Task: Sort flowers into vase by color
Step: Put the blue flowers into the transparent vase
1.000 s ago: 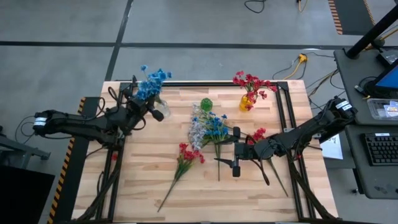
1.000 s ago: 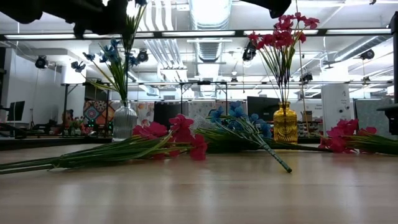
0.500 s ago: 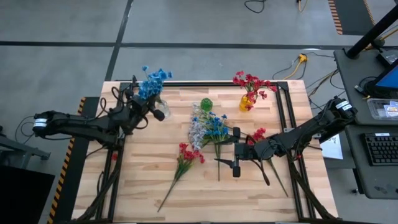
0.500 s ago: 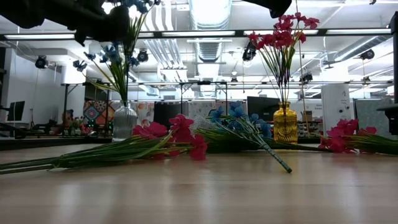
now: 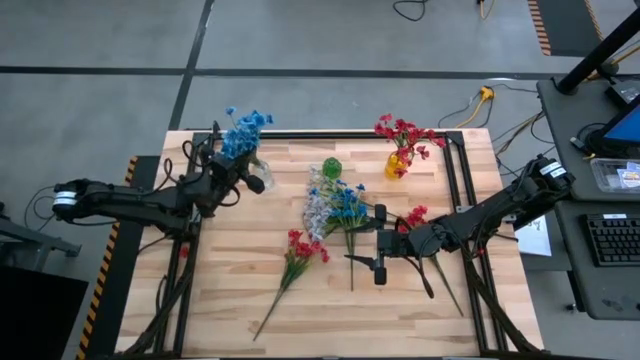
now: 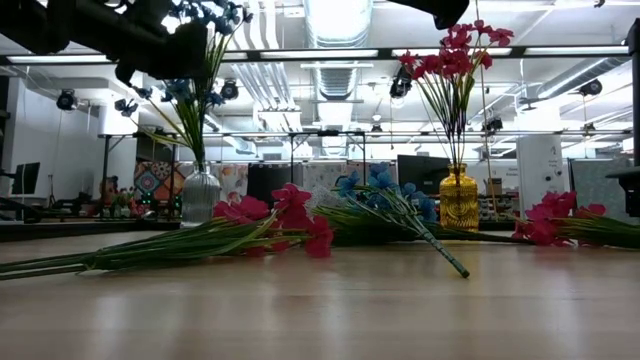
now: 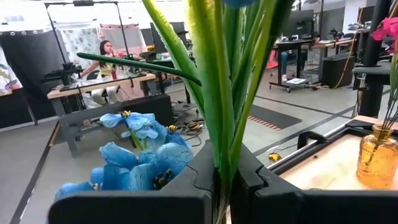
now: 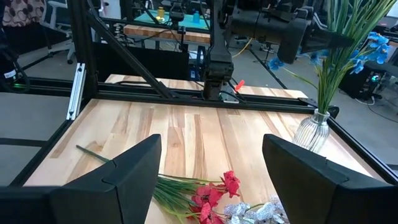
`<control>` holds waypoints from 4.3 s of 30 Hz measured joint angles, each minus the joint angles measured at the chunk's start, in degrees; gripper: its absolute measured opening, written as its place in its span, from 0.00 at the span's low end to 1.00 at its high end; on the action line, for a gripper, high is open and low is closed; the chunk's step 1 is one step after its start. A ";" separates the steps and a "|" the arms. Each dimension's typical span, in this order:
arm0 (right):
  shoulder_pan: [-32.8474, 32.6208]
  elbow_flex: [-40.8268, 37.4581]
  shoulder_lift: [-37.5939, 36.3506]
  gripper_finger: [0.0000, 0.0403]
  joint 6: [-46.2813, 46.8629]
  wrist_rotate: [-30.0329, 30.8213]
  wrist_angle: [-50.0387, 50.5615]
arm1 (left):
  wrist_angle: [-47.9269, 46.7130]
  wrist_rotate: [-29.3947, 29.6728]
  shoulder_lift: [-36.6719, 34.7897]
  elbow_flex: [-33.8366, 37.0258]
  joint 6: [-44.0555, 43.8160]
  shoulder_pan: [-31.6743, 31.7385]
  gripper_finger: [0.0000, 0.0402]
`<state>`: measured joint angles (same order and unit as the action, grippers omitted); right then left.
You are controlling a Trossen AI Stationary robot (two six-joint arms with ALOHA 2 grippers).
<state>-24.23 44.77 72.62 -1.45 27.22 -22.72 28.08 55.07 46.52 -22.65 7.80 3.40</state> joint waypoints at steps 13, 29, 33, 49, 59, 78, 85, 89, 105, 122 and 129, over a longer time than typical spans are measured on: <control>0.00 0.02 0.00 0.68 0.41 -0.02 0.22 | -2.96 0.04 0.00 0.00 -3.42 0.11 0.00; 0.00 0.01 0.00 0.67 0.41 -0.04 0.26 | -9.13 0.06 0.00 0.00 -7.77 0.20 0.00; 0.00 0.00 0.00 0.66 0.41 -0.07 0.26 | -10.20 0.06 0.00 0.00 -8.91 0.20 0.00; 0.00 0.00 0.00 0.68 0.43 -0.09 0.26 | -11.94 0.06 0.03 1.81 -12.87 1.38 0.00; 0.00 0.00 0.00 0.68 0.43 -0.09 0.26 | -11.80 0.04 0.02 3.82 -15.40 1.38 0.00; 0.00 0.00 0.00 0.68 0.42 -0.15 0.26 | -12.55 -2.08 0.02 4.07 -16.30 1.31 0.25; 0.00 0.00 0.00 0.68 0.43 -0.15 0.41 | -14.47 -2.11 0.02 4.07 -17.68 0.04 0.48; 0.00 0.00 0.00 0.68 0.51 -0.13 0.86 | -14.56 -2.12 0.02 4.07 -18.71 -0.77 0.56; 0.00 0.00 0.00 0.68 1.50 -0.11 1.55 | -25.14 -6.65 -0.02 0.00 -22.58 -1.92 0.62; 0.00 0.01 0.00 0.68 1.48 -0.10 1.62 | -56.72 -15.90 0.04 -15.22 -33.30 -1.96 0.62; 0.00 0.02 0.00 0.68 1.48 -0.09 1.62 | -71.40 -21.07 0.04 -21.93 -44.00 -1.96 0.62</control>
<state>-24.23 44.79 72.62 0.03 27.14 -21.10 -43.32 33.99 46.57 -44.58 -36.20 1.44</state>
